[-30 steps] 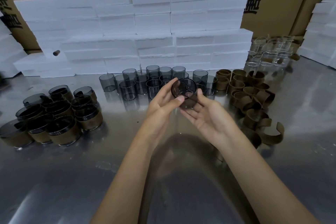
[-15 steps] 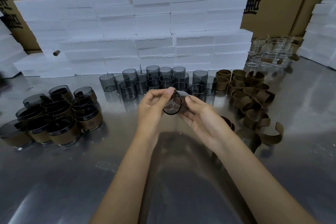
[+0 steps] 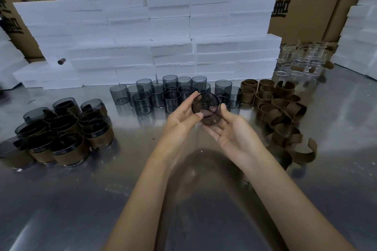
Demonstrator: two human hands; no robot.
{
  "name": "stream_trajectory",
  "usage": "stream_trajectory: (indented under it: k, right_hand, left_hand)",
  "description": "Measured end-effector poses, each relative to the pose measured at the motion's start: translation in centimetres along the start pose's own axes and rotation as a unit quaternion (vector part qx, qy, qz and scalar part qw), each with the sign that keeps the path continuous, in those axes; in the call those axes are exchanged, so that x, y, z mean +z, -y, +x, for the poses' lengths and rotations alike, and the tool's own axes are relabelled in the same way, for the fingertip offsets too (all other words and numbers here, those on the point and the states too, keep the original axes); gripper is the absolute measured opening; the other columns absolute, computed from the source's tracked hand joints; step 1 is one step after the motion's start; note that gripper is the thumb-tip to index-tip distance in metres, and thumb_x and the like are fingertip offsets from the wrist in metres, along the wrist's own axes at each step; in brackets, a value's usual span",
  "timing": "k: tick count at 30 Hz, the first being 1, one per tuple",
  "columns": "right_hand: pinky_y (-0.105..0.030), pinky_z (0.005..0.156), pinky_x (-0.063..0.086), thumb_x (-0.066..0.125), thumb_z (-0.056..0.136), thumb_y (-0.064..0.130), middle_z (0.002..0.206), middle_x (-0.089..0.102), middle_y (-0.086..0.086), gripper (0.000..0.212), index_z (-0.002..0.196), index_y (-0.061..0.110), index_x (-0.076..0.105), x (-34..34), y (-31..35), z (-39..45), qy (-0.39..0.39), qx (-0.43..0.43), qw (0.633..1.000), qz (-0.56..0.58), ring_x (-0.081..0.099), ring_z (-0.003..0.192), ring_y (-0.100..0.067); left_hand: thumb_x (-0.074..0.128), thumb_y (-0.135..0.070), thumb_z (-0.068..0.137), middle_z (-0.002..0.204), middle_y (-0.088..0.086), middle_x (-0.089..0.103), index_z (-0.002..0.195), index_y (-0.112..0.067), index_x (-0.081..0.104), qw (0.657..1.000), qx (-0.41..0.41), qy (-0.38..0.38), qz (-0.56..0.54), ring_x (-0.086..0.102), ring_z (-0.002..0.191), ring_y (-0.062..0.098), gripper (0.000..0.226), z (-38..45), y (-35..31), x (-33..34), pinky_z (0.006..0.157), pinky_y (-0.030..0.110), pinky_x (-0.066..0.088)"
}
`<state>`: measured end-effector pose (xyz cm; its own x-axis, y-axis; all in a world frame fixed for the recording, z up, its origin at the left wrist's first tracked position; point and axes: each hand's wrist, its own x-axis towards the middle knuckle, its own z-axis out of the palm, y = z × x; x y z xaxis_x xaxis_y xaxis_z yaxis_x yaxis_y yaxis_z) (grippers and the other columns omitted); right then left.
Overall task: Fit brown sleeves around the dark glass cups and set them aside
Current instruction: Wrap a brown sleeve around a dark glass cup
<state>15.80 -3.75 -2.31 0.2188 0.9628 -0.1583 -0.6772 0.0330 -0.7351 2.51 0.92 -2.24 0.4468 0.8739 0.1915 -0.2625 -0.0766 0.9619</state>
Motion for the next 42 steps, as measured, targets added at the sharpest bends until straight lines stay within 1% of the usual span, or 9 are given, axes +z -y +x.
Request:
stream_trajectory:
  k: [4, 7, 11, 16, 20, 25, 33, 38, 42]
  right_hand:
    - [-0.031, 0.088, 0.061, 0.055, 0.104, 0.03, 0.107, 0.078, -0.014, 0.032, 0.117, 0.004, 0.068, 0.2, 0.0, -0.5, 0.016, -0.024, 0.999, -0.035, 0.076, 0.101, -0.021]
    - [-0.031, 0.083, 0.062, 0.063, 0.1, 0.032, 0.113, 0.076, -0.015, 0.034, 0.121, 0.006, 0.07, 0.5, -0.1, -0.8, 0.0, -0.06, 0.992, -0.114, 0.074, 0.107, -0.025]
    - [-0.029, 0.077, 0.061, 0.072, 0.089, 0.047, 0.118, 0.07, -0.008, 0.049, 0.129, 0.022, 0.061, 1.0, -0.3, -1.0, -0.057, -0.171, 0.934, -0.307, 0.072, 0.096, -0.018]
    - [-0.022, 0.094, 0.049, 0.067, 0.073, 0.077, 0.131, 0.05, 0.013, 0.086, 0.148, 0.047, 0.037, 0.5, -1.3, -1.0, 0.021, -0.275, 0.824, -0.496, 0.058, 0.11, 0.003]
    - [-0.007, 0.09, 0.044, 0.067, 0.078, 0.069, 0.123, 0.056, 0.01, 0.068, 0.138, 0.043, 0.051, 0.4, -1.4, -1.0, 0.005, -0.335, 0.806, -0.487, 0.056, 0.11, 0.006]
    - [-0.034, 0.096, 0.055, 0.071, 0.092, 0.047, 0.115, 0.07, 0.001, 0.032, 0.122, 0.036, 0.068, 0.4, -1.1, -0.6, -0.037, -0.323, 0.849, -0.417, 0.067, 0.106, -0.013]
    - [-0.018, 0.089, 0.045, 0.056, 0.102, 0.041, 0.11, 0.065, 0.004, 0.029, 0.087, 0.032, 0.079, 0.1, 0.1, -0.5, -0.078, -0.33, 0.838, -0.428, 0.057, 0.101, 0.01]
    - [-0.027, 0.093, 0.046, 0.048, 0.106, 0.042, 0.111, 0.068, 0.011, 0.032, 0.112, 0.029, 0.076, -0.9, 2.7, -0.4, -0.11, -0.265, 0.846, -0.449, 0.062, 0.103, -0.004]
    - [-0.021, 0.078, 0.044, 0.062, 0.098, 0.026, 0.097, 0.067, 0.019, 0.014, 0.1, 0.03, 0.075, -4.3, 6.5, -1.1, -0.098, -0.189, 0.795, -0.569, 0.06, 0.091, 0.001]
  left_hand:
    - [0.073, -0.003, 0.091, 0.136, -0.019, 0.063, 0.156, -0.02, 0.038, 0.997, 0.027, -0.022, 0.062, 0.061, 0.115, -0.012, 0.076, 0.0, 0.3, 0.6, 0.099, 0.011, 0.048]
    - [0.073, -0.015, 0.094, 0.111, -0.043, 0.065, 0.156, -0.025, 0.037, 0.989, 0.087, -0.077, 0.089, 0.058, 0.106, -0.024, 0.072, 0.1, 0.6, 1.1, 0.085, 0.004, 0.048]
    - [0.054, -0.026, 0.105, 0.129, -0.001, 0.069, 0.137, -0.031, 0.058, 0.988, 0.067, -0.127, -0.061, 0.067, 0.119, 0.024, 0.033, 0.5, 0.1, 0.4, 0.087, 0.04, 0.061]
    - [0.04, -0.037, 0.109, 0.129, 0.019, 0.069, 0.136, -0.029, 0.057, 0.971, -0.054, -0.049, -0.227, 0.073, 0.095, 0.034, 0.033, 0.0, -0.4, 0.6, 0.066, 0.034, 0.061]
    - [0.044, -0.043, 0.103, 0.131, 0.02, 0.068, 0.145, -0.024, 0.052, 0.964, -0.087, -0.001, -0.252, 0.074, 0.095, 0.033, 0.047, 0.0, -0.4, 1.0, 0.071, 0.037, 0.063]
    - [0.066, -0.039, 0.087, 0.116, 0.02, 0.071, 0.138, -0.02, 0.058, 0.964, -0.08, 0.019, -0.254, 0.072, 0.097, 0.04, 0.055, -0.1, -0.3, 1.2, 0.078, 0.039, 0.062]
    - [0.075, -0.031, 0.084, 0.124, 0.02, 0.07, 0.135, -0.023, 0.06, 0.974, -0.095, 0.015, -0.205, 0.071, 0.11, 0.035, 0.053, -0.1, 0.4, 1.0, 0.08, 0.037, 0.061]
    - [0.084, -0.03, 0.074, 0.133, 0.027, 0.065, 0.135, -0.024, 0.061, 0.971, -0.114, -0.01, -0.211, 0.074, 0.095, 0.04, 0.065, 0.1, 0.8, 1.0, 0.073, 0.035, 0.063]
    - [0.078, -0.029, 0.077, 0.134, 0.029, 0.063, 0.138, -0.022, 0.058, 0.966, -0.125, -0.007, -0.226, 0.074, 0.092, 0.042, 0.065, 0.1, 0.9, 0.6, 0.072, 0.035, 0.063]
